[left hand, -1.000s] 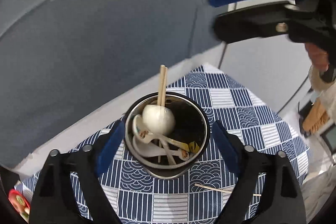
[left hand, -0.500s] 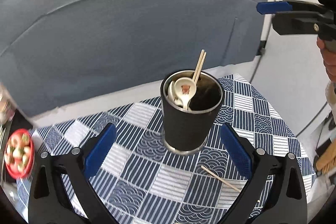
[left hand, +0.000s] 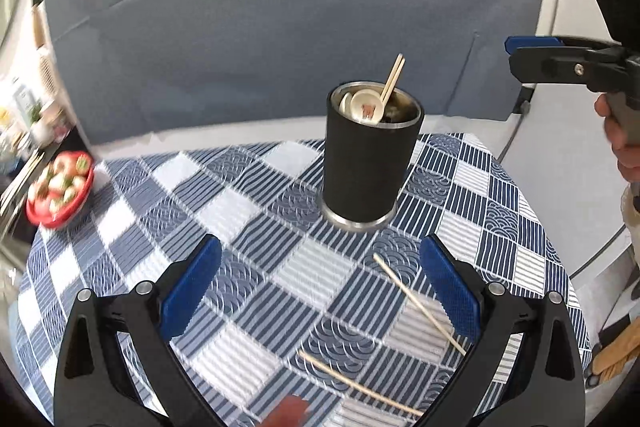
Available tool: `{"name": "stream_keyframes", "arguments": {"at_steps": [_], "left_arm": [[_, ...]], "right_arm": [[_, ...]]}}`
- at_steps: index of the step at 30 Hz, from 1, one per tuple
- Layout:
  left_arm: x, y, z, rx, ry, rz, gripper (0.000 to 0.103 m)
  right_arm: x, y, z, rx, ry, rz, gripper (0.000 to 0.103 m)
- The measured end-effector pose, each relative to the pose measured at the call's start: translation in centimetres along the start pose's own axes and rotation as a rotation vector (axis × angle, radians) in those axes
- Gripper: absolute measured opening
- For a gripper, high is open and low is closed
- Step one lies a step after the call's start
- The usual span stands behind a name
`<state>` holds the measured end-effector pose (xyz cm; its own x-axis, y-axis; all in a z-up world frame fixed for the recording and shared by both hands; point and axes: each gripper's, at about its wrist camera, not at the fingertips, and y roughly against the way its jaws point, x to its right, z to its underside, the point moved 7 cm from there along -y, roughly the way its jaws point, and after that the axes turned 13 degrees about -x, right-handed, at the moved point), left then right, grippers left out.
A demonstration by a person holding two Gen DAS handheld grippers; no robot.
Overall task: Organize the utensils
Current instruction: 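Move the right gripper back toward the loose chopsticks on the table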
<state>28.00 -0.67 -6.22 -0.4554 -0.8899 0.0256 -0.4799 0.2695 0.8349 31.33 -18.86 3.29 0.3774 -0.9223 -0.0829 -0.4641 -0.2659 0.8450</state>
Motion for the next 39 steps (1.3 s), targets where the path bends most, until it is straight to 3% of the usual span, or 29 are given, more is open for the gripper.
{"name": "stream_keyframes", "arguments": {"at_steps": [3,13,25,32,39], "left_arm": [[-0.1,0.3,1.9,-0.014,0.049,-0.027,0.097],[0.4,0.5,8.5,-0.071,0.229,-0.040,0.097],[2.4,-2.6,14.5,-0.143,0.302,-0.048,0.097],[2.6,-5.2,15.5,-0.188,0.305,-0.062,0.097],[2.0,-8.0,15.4,-0.246,0.340,-0.089,0.097]], "right_arm": [[-0.4,-0.7,1.4,-0.022,-0.020,-0.058,0.095],[-0.4,-3.2,6.6,-0.107,-0.060,-0.042,0.095],[-0.6,-9.4,14.2,-0.273,-0.089,-0.071,0.095],[-0.8,-13.6,16.3,-0.379,-0.089,-0.074,0.095],[-1.6,-17.2,16.2,-0.436,-0.047,-0.075,0.095]]}}
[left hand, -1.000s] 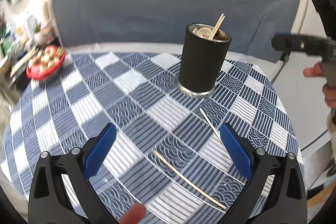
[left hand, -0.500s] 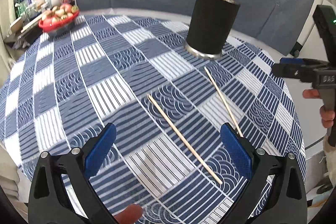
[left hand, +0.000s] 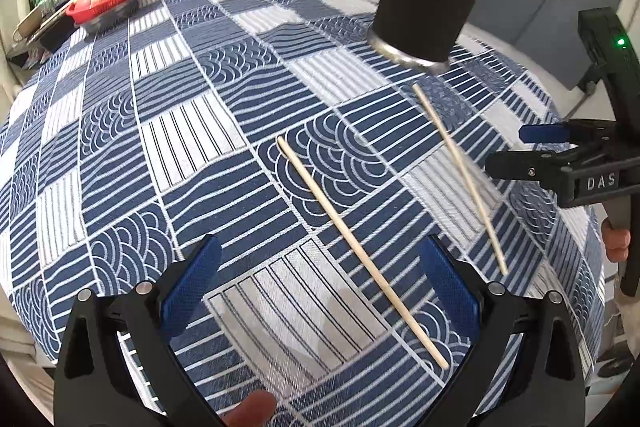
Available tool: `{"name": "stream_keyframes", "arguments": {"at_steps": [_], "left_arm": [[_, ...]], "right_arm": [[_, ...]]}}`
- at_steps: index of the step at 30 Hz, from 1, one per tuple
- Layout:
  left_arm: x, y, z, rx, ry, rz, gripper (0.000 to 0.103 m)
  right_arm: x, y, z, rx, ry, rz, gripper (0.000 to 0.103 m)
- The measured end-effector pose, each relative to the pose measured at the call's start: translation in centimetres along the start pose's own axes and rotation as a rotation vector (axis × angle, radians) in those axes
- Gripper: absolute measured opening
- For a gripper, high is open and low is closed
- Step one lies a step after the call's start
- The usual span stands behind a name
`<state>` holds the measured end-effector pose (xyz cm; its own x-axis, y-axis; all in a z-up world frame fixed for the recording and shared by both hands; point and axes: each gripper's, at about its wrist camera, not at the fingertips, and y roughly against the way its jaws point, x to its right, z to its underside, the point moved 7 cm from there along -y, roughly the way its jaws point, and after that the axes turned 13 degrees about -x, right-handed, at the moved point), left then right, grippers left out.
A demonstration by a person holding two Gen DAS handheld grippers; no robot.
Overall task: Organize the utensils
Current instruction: 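Move the right gripper back toward the loose chopsticks on the table, then close the right gripper on one chopstick while the left gripper grasps the other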
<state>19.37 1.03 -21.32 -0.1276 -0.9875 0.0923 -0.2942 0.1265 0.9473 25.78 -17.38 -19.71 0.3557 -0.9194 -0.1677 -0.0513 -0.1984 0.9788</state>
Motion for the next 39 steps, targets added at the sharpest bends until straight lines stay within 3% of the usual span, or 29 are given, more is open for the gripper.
{"name": "stream_keyframes", "arguments": {"at_steps": [8,11,18,26,31,35,37,39], "left_arm": [[-0.6,-2.1,-0.1,-0.062,0.007,-0.122,0.099],[-0.6,-2.1,-0.4,-0.054,0.005,-0.111,0.099],[-0.6,-2.0,-0.2,-0.042,0.025,-0.120,0.099],[-0.5,-2.3,-0.3,-0.087,0.088,-0.140,0.099],[-0.4,-2.2,-0.1,-0.115,0.079,-0.138,0.098],[-0.8,-1.7,0.2,-0.130,0.074,-0.135,0.085],[-1.5,-1.2,0.4,-0.134,0.074,-0.133,0.071],[-2.5,-0.6,0.6,-0.147,0.083,-0.132,0.045]], "right_arm": [[-0.5,-2.4,-1.6,-0.034,0.065,0.017,0.096],[-0.7,-3.0,-1.8,-0.025,0.114,0.096,0.096],[-0.8,-3.2,-1.4,0.046,0.112,0.090,0.097],[-0.8,-3.1,-1.7,0.018,0.063,0.099,0.097],[-0.6,-3.1,-1.5,-0.017,0.049,0.104,0.096],[-0.5,-3.1,-1.4,-0.042,0.057,0.106,0.096],[-0.1,-3.0,-1.2,-0.045,0.054,0.106,0.092],[0.5,-2.5,-0.9,-0.037,0.058,0.107,0.073]]}}
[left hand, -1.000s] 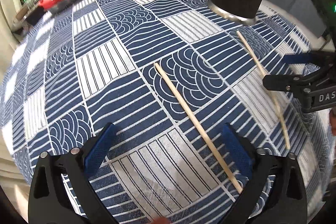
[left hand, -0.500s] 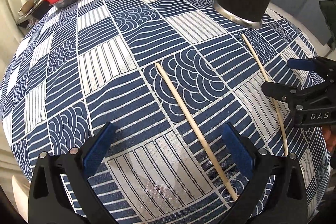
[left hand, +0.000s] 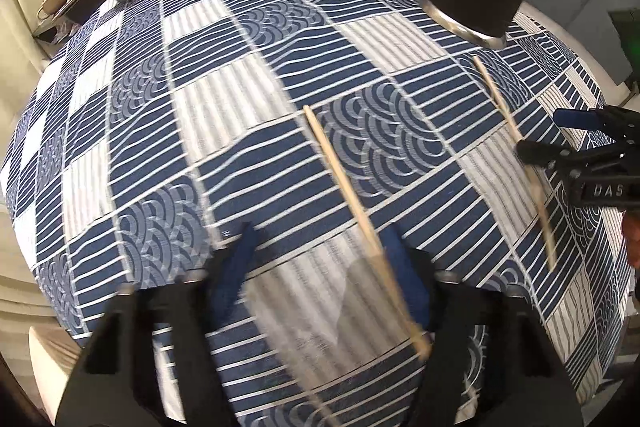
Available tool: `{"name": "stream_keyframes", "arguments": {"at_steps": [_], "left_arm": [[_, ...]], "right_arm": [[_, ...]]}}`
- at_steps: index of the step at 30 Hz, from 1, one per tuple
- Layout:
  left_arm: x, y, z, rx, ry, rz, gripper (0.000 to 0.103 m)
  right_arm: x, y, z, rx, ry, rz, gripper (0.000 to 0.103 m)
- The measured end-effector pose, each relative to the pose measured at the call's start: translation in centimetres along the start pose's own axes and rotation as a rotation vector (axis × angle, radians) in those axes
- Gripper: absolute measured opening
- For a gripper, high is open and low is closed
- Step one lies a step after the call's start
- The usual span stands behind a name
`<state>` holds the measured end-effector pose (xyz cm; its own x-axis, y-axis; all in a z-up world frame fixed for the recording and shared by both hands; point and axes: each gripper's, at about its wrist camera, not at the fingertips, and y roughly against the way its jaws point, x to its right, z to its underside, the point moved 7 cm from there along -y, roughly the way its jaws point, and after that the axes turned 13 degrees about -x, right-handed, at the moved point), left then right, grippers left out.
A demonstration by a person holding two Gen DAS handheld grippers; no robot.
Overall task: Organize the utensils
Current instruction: 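Close the right gripper on one chopstick while the left gripper grasps the other, then lift both chopsticks upright with both grippers over the black holder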
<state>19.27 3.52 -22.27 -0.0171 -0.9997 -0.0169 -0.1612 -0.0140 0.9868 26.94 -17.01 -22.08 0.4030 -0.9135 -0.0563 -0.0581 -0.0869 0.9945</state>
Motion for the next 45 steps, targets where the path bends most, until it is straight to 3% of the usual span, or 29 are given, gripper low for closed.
{"name": "stream_keyframes", "arguments": {"at_steps": [1,2,3,5,7,13,21,28,45], "left_arm": [[-0.7,0.1,0.1,-0.006,0.007,0.001,0.037],[-1.5,0.2,0.3,-0.013,0.016,0.002,0.018],[-2.1,0.2,0.4,-0.021,0.022,0.006,0.006],[-3.3,0.2,0.7,-0.036,0.039,0.033,0.005],[-3.9,0.2,0.8,-0.041,0.041,0.032,0.005],[-4.6,0.3,1.1,-0.049,0.058,0.042,0.005],[-4.9,1.2,2.7,-0.071,0.040,0.014,0.005],[-4.3,3.8,3.4,-0.038,-0.022,-0.023,0.005],[-1.7,12.2,1.2,0.096,-0.088,-0.136,0.005]], "right_arm": [[0.4,0.4,0.2,0.007,0.007,0.000,0.065],[0.8,0.6,0.4,0.009,0.013,-0.001,0.048],[1.4,0.8,0.5,0.007,0.017,-0.001,0.027],[3.1,0.9,1.0,-0.008,0.015,0.020,0.005],[4.7,1.0,1.5,-0.023,0.014,0.049,0.004],[7.8,1.5,4.3,-0.061,-0.077,0.025,0.004],[8.5,2.4,8.3,-0.060,-0.147,-0.046,0.004],[8.1,5.5,10.1,0.011,-0.161,-0.071,0.004],[9.0,14.1,9.3,0.246,-0.182,-0.155,0.004]]}}
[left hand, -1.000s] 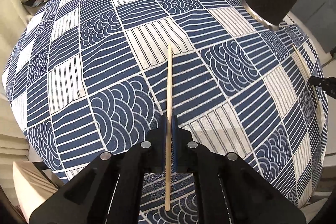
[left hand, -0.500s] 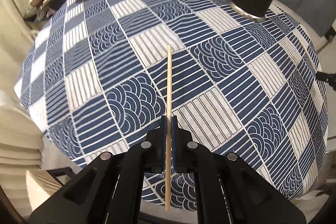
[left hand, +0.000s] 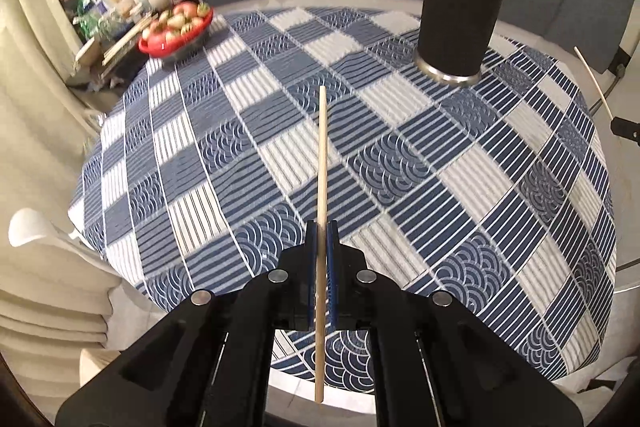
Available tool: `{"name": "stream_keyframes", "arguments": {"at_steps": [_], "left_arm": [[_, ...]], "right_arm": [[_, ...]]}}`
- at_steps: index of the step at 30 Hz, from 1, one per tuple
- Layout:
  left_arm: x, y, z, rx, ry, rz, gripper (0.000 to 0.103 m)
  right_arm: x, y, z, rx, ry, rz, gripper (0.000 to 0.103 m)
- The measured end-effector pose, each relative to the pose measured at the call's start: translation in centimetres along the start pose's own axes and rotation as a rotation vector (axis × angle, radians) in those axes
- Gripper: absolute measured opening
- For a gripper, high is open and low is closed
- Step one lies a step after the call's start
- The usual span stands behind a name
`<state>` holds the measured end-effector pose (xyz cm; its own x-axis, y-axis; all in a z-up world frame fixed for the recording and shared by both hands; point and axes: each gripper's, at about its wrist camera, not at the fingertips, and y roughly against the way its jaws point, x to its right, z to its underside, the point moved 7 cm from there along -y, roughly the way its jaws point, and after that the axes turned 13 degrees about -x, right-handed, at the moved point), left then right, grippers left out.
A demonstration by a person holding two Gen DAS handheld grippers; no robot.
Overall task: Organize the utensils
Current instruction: 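Lift both chopsticks upright with both grippers over the black holder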
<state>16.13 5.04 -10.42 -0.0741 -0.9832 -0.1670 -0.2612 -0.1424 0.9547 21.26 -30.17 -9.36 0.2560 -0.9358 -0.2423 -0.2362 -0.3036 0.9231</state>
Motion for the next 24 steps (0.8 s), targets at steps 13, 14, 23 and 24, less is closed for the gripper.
{"name": "stream_keyframes", "arguments": {"at_steps": [13,14,23,24], "left_arm": [[0.6,6.7,-8.4,0.149,-0.051,-0.027,0.005],[0.6,6.9,-8.9,0.155,-0.057,-0.026,0.005],[0.9,9.0,-17.8,0.252,-0.133,0.006,0.005],[1.1,9.2,-19.0,0.268,-0.141,0.023,0.005]], "right_arm": [[1.2,6.3,-5.1,0.196,-0.048,-0.033,0.004],[1.2,6.7,-5.7,0.206,-0.049,-0.030,0.004],[0.8,9.2,-12.2,0.287,-0.048,0.014,0.004],[0.8,9.3,-13.2,0.292,-0.050,0.026,0.004]]}}
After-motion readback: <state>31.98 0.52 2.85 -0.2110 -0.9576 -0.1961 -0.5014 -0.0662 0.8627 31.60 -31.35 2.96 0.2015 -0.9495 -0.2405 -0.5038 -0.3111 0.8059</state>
